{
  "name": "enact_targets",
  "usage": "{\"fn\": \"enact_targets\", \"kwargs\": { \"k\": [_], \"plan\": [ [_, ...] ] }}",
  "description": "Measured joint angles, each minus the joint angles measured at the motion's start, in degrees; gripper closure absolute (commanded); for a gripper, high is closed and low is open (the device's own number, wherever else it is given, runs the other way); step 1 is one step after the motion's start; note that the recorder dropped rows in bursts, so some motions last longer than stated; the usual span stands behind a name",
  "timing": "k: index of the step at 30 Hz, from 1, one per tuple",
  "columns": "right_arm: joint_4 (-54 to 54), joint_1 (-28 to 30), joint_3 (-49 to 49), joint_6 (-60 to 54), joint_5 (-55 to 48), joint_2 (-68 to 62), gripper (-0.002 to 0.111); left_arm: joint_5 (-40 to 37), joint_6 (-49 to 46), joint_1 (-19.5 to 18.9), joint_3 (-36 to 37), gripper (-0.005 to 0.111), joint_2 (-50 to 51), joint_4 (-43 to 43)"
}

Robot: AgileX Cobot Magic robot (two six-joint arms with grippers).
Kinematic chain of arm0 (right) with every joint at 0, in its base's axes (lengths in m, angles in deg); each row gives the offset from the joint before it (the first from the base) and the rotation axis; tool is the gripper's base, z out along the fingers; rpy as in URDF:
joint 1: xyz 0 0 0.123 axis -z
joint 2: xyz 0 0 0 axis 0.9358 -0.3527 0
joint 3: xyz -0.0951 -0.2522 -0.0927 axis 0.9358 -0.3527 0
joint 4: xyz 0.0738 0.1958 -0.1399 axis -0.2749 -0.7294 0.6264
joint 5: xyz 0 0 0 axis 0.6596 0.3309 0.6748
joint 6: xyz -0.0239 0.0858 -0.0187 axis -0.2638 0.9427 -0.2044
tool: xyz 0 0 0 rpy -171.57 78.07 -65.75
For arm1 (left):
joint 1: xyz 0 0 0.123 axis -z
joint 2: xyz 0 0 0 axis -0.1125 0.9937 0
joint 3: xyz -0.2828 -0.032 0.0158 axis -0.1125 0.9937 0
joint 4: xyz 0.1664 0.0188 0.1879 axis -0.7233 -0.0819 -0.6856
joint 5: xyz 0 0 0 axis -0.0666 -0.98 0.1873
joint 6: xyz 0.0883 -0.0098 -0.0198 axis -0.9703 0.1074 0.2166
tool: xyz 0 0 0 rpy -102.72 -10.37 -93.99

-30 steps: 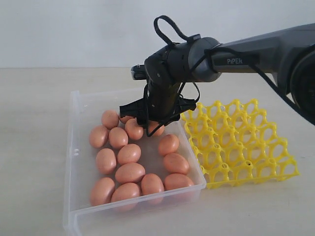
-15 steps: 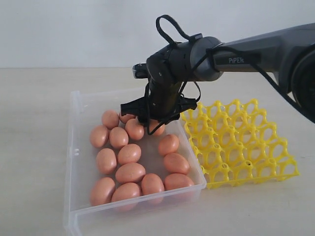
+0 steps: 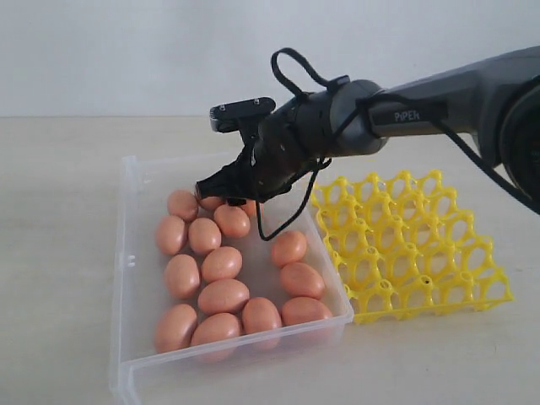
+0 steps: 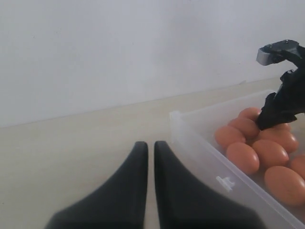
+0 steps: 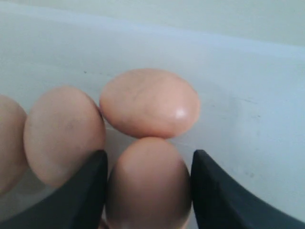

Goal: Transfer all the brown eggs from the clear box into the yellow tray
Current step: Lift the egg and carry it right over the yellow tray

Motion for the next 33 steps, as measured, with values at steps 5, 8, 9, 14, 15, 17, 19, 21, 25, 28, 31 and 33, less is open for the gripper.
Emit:
{"fn": "enact_targets", "kwargs": {
  "k": [5,8,9,14,15,17,19,21,25,28,31,33],
  "plan": [
    [-0.19,0.0,-9.45,-1.13,25.55,0.0,0.109,0.0,0.0,0.0,0.0,0.103,0.0,0.0],
    [-2.33,0.0,-14.53,-4.87,39.03,0.0,0.109,0.0,0.0,0.0,0.0,0.103,0.0,0.0],
    [-2.85,0.0,-16.02,-6.08,43.41,0.0,0.109,0.0,0.0,0.0,0.0,0.103,0.0,0.0],
    [-3.21,0.0,-23.35,-8.66,66.47,0.0,0.109,0.0,0.0,0.0,0.0,0.103,0.0,0.0],
    [-3.37,0.0,-24.92,-8.66,71.84,0.0,0.109,0.0,0.0,0.0,0.0,0.103,0.0,0.0],
    [-4.47,0.0,-27.54,-8.93,80.59,0.0,0.109,0.0,0.0,0.0,0.0,0.103,0.0,0.0],
    [-6.57,0.0,-30.04,-9.66,84.32,0.0,0.109,0.0,0.0,0.0,0.0,0.103,0.0,0.0],
    [-8.41,0.0,-32.06,-11.93,85.42,0.12,0.109,0.0,0.0,0.0,0.0,0.103,0.0,0.0],
    [-9.19,0.0,-35.57,-17.22,85.79,2.01,0.109,0.0,0.0,0.0,0.0,0.103,0.0,0.0],
    [-10.52,0.0,-39.05,-19.95,85.91,5.67,0.109,0.0,0.0,0.0,0.0,0.103,0.0,0.0],
    [-15.62,0.0,-42.85,-21.48,86.13,10.37,0.109,0.0,0.0,0.0,0.0,0.103,0.0,0.0],
    [-19.87,0.14,-45.13,-21.87,86.43,12.94,0.109,0.0,0.0,0.0,0.0,0.103,0.0,0.0]
  ]
}}
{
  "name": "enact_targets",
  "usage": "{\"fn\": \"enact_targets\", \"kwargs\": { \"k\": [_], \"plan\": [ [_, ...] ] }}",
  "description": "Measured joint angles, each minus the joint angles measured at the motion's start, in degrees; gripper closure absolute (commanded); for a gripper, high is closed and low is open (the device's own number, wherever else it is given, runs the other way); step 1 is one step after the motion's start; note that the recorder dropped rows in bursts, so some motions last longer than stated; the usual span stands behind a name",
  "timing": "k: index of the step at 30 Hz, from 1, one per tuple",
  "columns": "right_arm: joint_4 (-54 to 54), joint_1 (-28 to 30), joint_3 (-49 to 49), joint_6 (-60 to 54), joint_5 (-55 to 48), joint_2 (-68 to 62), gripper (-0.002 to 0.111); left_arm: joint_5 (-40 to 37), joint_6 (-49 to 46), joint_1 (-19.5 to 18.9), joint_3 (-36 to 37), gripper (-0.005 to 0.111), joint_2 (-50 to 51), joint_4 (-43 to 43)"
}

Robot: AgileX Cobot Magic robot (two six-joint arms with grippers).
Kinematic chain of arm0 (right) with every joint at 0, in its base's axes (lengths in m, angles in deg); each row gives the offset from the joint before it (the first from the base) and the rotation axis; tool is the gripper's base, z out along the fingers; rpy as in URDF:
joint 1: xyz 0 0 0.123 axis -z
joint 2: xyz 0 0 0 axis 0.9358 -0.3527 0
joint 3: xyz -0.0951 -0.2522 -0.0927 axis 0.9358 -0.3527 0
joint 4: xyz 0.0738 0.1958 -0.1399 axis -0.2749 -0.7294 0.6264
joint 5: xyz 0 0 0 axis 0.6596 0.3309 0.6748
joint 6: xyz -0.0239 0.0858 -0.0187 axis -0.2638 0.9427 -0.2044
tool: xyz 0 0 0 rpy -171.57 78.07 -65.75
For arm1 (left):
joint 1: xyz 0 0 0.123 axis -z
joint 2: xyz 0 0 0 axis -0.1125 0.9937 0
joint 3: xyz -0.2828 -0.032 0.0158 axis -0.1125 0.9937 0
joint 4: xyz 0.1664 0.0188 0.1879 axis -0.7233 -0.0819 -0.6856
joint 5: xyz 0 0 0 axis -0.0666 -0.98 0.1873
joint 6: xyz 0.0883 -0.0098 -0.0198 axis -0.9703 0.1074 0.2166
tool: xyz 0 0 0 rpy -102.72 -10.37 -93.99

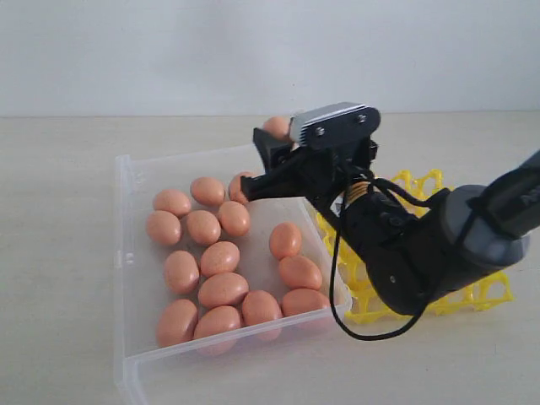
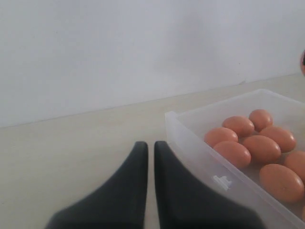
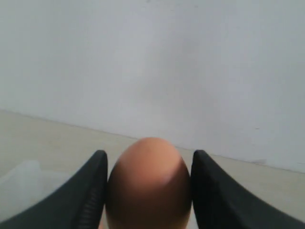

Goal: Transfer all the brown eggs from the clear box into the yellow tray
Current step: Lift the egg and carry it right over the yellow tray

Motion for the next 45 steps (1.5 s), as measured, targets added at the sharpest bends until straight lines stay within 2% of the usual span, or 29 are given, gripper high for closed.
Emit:
{"fn": "enact_targets", "kwargs": {
  "k": [4,8,14,23,30,38,45],
  "plan": [
    [-4.75,2.79,-4.31,1.52,0.51,3.04,0.109,0.0,0.0,0.0,0.0,0.103,0.0,0.0],
    [-2.58,7.37,-7.3,6.26,0.4,2.94,0.109,0.0,0.0,0.0,0.0,0.103,0.0,0.0],
    [14.76,16.13,-7.73,10.08,0.4,0.16,0.109,0.0,0.0,0.0,0.0,0.103,0.0,0.0],
    [40.58,26.57,-1.05,16.79,-0.01,-6.33,0.109,0.0,0.0,0.0,0.0,0.103,0.0,0.0],
    [52.19,27.22,3.7,18.28,-0.01,-6.46,0.109,0.0,0.0,0.0,0.0,0.103,0.0,0.0],
    [53.81,27.22,5.75,16.12,-1.79,-6.91,0.109,0.0,0.0,0.0,0.0,0.103,0.0,0.0],
    [53.46,27.31,6.35,13.05,-7.27,-8.09,0.109,0.0,0.0,0.0,0.0,0.103,0.0,0.0]
  ]
}}
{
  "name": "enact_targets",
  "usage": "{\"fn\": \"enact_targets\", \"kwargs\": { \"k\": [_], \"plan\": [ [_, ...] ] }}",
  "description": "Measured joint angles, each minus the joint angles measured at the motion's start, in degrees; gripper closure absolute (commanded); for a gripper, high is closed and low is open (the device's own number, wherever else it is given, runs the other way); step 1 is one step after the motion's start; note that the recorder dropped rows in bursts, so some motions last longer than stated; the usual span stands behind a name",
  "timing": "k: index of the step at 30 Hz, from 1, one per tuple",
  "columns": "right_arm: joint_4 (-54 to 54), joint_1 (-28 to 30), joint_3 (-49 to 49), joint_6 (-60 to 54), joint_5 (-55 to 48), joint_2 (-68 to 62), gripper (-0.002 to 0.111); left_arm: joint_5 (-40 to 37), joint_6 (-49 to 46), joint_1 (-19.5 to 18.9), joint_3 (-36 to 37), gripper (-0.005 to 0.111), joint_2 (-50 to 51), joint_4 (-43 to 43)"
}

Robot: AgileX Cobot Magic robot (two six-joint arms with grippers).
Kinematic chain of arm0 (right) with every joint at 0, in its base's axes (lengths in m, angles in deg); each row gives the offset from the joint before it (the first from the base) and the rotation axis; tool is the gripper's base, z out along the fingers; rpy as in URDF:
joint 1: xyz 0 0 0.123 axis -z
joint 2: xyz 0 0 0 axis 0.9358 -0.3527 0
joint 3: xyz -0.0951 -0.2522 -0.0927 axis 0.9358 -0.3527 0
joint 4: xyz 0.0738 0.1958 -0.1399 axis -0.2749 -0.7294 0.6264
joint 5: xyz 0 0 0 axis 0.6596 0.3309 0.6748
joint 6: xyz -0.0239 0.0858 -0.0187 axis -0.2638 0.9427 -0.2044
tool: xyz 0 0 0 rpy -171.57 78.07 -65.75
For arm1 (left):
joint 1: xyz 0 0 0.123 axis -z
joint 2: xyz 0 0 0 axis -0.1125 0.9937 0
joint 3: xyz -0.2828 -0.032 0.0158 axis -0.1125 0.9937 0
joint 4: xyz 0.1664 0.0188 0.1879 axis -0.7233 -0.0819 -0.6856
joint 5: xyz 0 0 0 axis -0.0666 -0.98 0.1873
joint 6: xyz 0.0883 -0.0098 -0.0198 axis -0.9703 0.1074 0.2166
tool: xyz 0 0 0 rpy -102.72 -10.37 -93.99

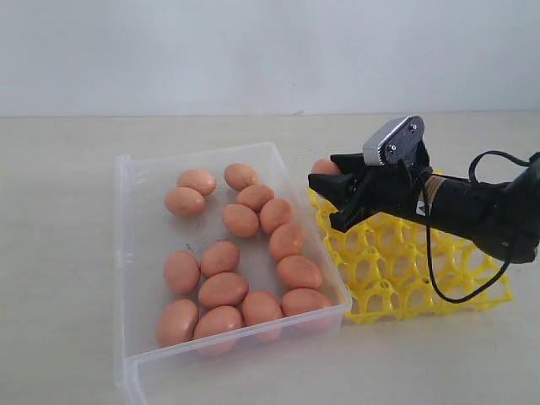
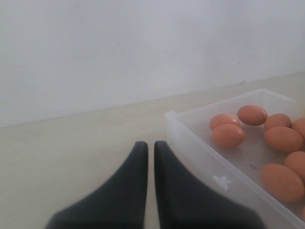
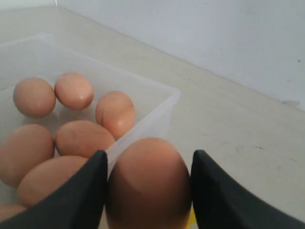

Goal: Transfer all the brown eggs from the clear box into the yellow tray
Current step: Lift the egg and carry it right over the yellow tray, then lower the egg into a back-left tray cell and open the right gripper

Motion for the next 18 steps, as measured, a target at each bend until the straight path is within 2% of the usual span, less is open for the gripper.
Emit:
{"fn": "enact_targets", "kwargs": {
  "k": [10,18],
  "plan": [
    [-3.47,0.0,2.43,-2.51,0.3,-4.17,0.109,0.0,0.0,0.0,0.0,0.103,0.0,0.0],
    [-3.47,0.0,3.03,-2.29,-4.51,-4.17,0.109,0.0,0.0,0.0,0.0,0.103,0.0,0.0]
  ]
}}
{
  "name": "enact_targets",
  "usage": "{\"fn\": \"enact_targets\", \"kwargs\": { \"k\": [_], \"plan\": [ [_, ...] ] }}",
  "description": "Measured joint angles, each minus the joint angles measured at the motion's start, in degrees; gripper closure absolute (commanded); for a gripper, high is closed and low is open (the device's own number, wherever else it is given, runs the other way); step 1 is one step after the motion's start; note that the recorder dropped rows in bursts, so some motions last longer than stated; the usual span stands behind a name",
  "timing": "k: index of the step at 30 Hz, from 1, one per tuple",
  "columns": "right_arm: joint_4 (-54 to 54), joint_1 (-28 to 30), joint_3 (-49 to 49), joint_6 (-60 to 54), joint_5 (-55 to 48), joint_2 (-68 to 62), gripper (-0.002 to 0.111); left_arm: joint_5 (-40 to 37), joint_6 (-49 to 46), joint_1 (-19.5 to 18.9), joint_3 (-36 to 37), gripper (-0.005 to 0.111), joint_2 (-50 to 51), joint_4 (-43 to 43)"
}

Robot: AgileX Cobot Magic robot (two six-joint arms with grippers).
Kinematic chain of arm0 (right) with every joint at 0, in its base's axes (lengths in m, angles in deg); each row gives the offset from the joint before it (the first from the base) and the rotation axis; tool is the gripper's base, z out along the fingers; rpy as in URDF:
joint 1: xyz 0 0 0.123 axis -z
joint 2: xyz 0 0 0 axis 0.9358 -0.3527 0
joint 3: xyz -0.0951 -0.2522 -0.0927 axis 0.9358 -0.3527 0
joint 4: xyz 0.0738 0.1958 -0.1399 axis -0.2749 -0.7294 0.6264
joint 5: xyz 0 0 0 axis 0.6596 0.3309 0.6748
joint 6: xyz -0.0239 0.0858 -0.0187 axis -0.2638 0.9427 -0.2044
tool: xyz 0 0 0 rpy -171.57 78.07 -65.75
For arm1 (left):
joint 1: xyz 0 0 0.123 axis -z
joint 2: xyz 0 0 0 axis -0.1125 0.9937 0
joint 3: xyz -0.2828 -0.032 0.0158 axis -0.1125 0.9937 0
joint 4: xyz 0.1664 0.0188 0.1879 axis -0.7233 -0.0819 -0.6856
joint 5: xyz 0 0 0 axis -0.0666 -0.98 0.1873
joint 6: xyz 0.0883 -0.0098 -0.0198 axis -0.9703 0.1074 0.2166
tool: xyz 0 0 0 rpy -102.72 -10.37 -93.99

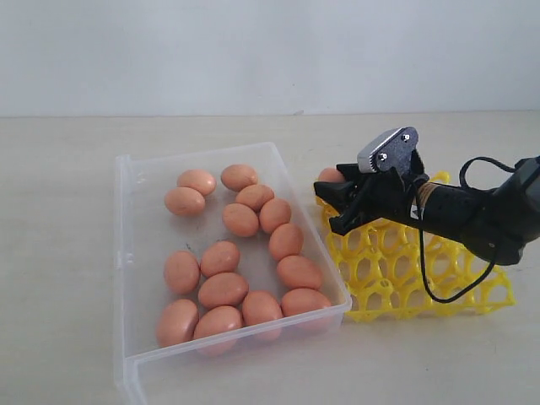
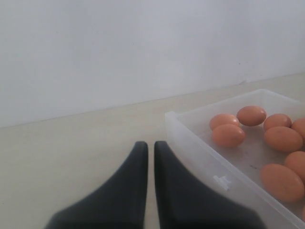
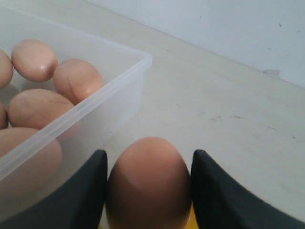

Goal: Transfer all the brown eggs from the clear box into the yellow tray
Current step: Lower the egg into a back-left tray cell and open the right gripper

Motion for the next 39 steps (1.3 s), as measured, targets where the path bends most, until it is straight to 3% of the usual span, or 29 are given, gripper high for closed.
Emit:
{"fn": "enact_targets", "kwargs": {
  "k": [4,6,11,13,22,29,39],
  "plan": [
    [-0.08,0.0,0.11,1.01,-0.36,0.0,0.108,0.0,0.0,0.0,0.0,0.103,0.0,0.0],
    [-0.08,0.0,0.36,2.08,-0.71,0.0,0.101,0.0,0.0,0.0,0.0,0.103,0.0,0.0],
    [0.04,0.0,1.0,3.86,-1.08,0.0,0.062,0.0,0.0,0.0,0.0,0.103,0.0,0.0],
    [0.04,0.0,1.0,4.0,-1.08,0.0,0.055,0.0,0.0,0.0,0.0,0.103,0.0,0.0],
    [-0.31,0.0,1.0,3.74,-1.33,0.0,0.055,0.0,0.0,0.0,0.0,0.103,0.0,0.0],
    [-1.82,0.0,1.0,2.45,-0.98,-0.09,0.042,0.0,0.0,0.0,0.0,0.103,0.0,0.0],
    [-3.53,0.0,1.0,-0.2,-0.77,-0.36,0.042,0.0,0.0,0.0,0.0,0.103,0.0,0.0]
  ]
}}
